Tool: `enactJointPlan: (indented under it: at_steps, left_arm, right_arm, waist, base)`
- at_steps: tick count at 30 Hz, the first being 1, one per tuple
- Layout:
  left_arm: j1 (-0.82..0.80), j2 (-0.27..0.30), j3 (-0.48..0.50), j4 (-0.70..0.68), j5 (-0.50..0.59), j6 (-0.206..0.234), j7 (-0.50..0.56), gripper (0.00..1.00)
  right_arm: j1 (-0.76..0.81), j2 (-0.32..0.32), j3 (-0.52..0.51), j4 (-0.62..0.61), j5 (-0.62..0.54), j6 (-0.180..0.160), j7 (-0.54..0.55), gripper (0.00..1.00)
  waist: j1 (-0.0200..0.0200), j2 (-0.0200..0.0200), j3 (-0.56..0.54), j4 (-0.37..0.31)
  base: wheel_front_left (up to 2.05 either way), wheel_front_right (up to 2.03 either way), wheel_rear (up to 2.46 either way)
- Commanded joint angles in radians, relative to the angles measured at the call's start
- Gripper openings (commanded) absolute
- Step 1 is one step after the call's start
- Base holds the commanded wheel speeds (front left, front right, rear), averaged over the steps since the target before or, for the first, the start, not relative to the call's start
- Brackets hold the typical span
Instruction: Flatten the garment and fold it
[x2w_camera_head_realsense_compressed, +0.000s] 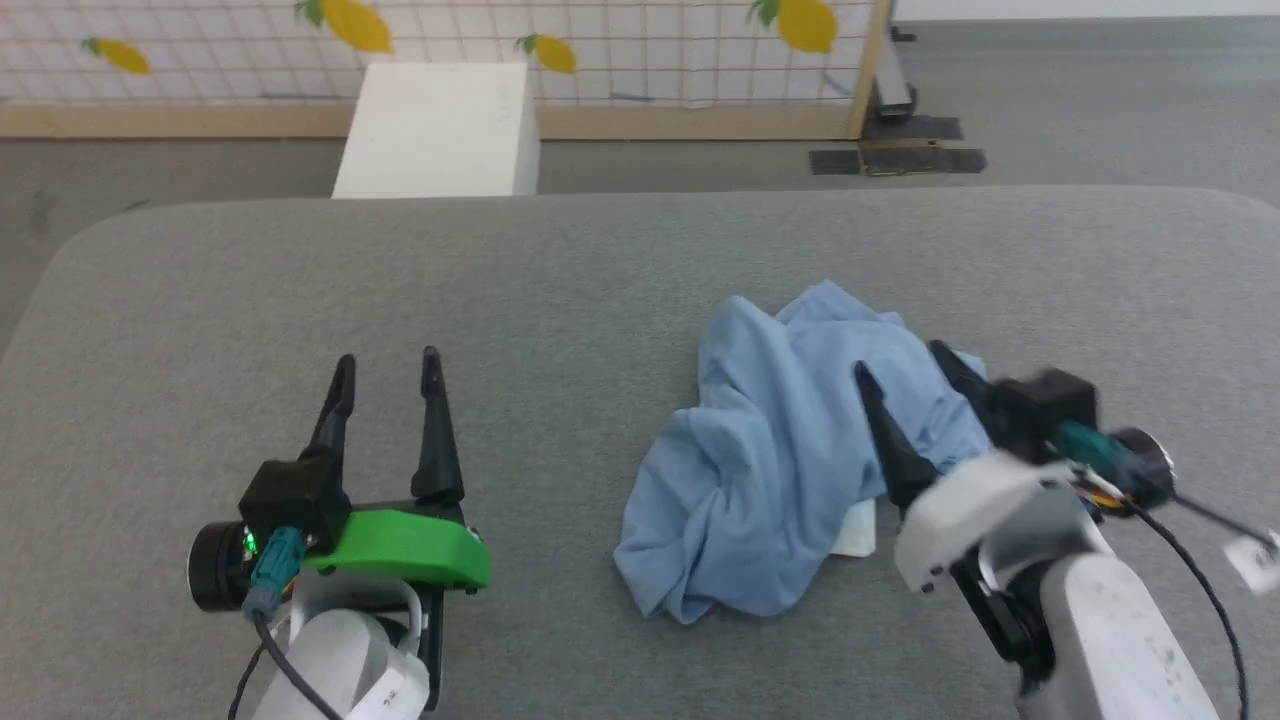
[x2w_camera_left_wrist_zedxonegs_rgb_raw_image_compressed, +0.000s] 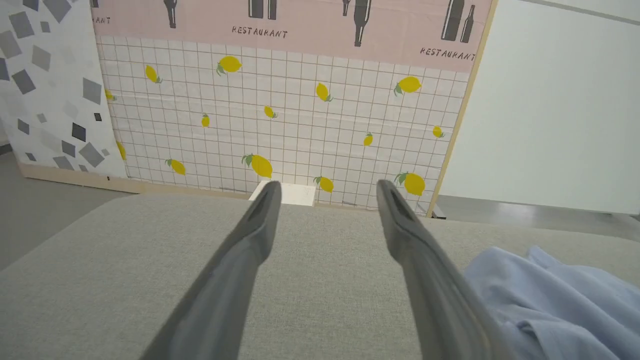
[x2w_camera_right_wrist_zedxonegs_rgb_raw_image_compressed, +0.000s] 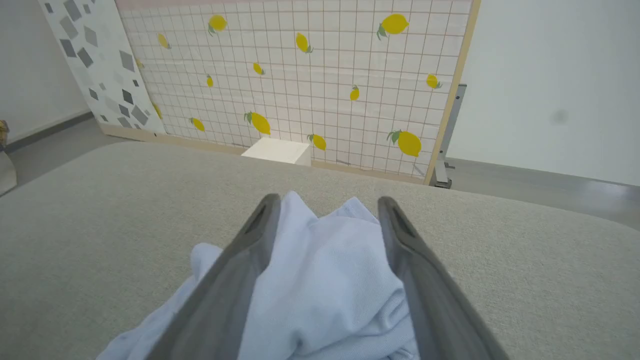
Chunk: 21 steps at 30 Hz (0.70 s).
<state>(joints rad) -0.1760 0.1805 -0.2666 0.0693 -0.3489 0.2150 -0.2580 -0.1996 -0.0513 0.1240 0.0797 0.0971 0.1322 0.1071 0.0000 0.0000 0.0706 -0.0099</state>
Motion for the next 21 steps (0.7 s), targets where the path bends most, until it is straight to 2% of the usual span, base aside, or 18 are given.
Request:
enactJointPlan:
  at_steps: [1, 7, 12, 13, 14, 15, 17, 21]
  left_arm:
    - [0.028, -0.012, 0.018, -0.021, 0.023, -0.005, -0.003, 1.0]
    - [0.054, -0.07, 0.083, -0.043, 0.072, -0.051, -0.004, 1.0]
    - [0.054, -0.106, 0.111, -0.028, 0.088, -0.087, -0.004, 1.0]
    - [0.055, -0.111, 0.115, -0.022, 0.091, -0.094, -0.004, 1.0]
    - [0.055, -0.114, 0.118, -0.018, 0.093, -0.099, -0.004, 1.0]
    - [0.056, -0.117, 0.122, -0.013, 0.094, -0.105, -0.004, 1.0]
    - [0.06, -0.122, 0.131, -0.005, 0.098, -0.113, -0.004, 1.0]
    - [0.073, -0.127, 0.151, 0.006, 0.103, -0.125, -0.004, 1.0]
  right_arm:
    - [-0.045, 0.001, 0.012, 0.025, -0.002, -0.002, 0.065, 1.0]
    - [-0.203, -0.019, 0.049, 0.16, -0.054, -0.002, 0.397, 1.0]
    - [-0.273, -0.027, 0.042, 0.247, -0.106, -0.002, 0.606, 1.0]
    - [-0.279, -0.027, 0.045, 0.26, -0.109, -0.002, 0.649, 0.69]
    - [-0.283, -0.028, 0.048, 0.262, -0.107, -0.002, 0.669, 0.31]
    - [-0.286, -0.027, 0.046, 0.256, -0.1, -0.002, 0.679, 0.0]
    - [-0.282, -0.024, 0.031, 0.228, -0.075, -0.002, 0.658, 0.0]
    - [-0.24, -0.011, -0.064, 0.125, -0.045, -0.002, 0.457, 0.0]
  waist:
    - [0.0, 0.0, 0.045, 0.076]
    - [0.0, 0.0, 0.087, 0.15]
    - [0.0, 0.0, 0.113, 0.184]
    - [0.0, 0.0, 0.115, 0.187]
    - [0.0, 0.0, 0.116, 0.188]
    - [0.0, 0.0, 0.116, 0.189]
    - [0.0, 0.0, 0.112, 0.185]
    - [0.0, 0.0, 0.083, 0.164]
  base:
    - [0.0, 0.0, 0.0]
    - [0.0, 0.0, 0.0]
    - [0.0, 0.0, 0.0]
    - [0.0, 0.0, 0.0]
    - [0.0, 0.0, 0.0]
    - [0.0, 0.0, 0.0]
    - [0.0, 0.0, 0.0]
    - [0.0, 0.0, 0.0]
